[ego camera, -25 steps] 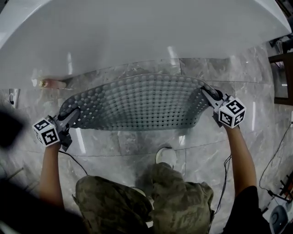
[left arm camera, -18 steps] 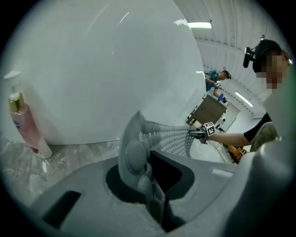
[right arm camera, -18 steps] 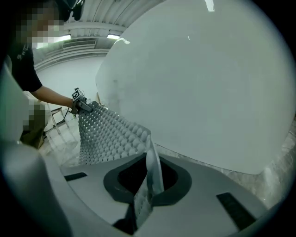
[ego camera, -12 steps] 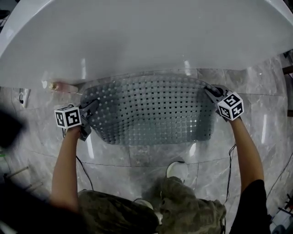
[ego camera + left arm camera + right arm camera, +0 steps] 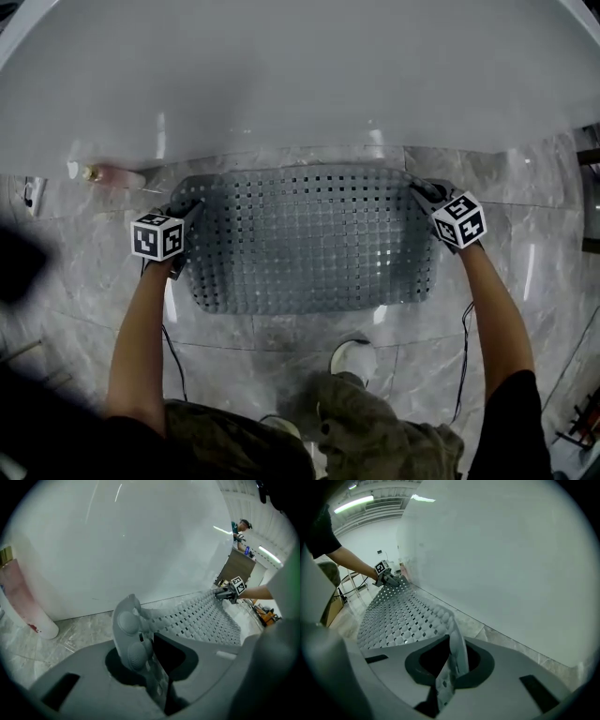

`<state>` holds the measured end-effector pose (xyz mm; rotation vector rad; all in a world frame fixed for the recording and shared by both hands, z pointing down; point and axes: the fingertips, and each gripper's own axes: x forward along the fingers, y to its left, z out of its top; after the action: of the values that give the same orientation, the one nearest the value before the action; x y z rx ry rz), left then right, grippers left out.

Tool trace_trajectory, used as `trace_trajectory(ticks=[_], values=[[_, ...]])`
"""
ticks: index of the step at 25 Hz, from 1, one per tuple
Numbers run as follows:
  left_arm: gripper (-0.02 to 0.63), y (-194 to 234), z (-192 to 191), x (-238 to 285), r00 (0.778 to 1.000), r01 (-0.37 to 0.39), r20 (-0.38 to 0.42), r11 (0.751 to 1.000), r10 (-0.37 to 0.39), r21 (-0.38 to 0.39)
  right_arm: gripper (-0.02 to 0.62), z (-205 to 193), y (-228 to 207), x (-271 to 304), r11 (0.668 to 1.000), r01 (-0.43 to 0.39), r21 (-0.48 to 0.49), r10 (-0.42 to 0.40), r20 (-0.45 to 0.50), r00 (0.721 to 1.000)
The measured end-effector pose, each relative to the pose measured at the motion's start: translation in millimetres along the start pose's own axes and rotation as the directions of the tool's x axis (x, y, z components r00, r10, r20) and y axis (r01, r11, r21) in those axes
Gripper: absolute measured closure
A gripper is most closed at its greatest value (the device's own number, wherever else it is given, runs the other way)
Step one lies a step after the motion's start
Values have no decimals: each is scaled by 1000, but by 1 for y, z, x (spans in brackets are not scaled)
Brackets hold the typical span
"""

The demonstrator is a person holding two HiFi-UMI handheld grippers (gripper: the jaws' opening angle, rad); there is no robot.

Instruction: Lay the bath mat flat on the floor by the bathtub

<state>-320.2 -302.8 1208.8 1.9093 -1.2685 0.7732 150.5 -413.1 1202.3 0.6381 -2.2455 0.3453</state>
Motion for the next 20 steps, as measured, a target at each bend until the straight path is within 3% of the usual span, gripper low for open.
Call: trace_trajectory(ticks=[9, 15, 20], values=[[420, 34, -9, 23, 990, -140, -30, 989, 138, -47, 568, -13, -23, 23, 996, 68, 49, -66, -57, 996], [306, 58, -22, 21, 969, -247, -41, 968, 245, -50, 563, -16, -23, 25, 994, 99, 43, -97, -51, 994], [282, 62, -28, 14, 964, -264, -6, 962, 264, -72, 441, -25, -43, 24, 972, 219, 89, -213, -71, 974]])
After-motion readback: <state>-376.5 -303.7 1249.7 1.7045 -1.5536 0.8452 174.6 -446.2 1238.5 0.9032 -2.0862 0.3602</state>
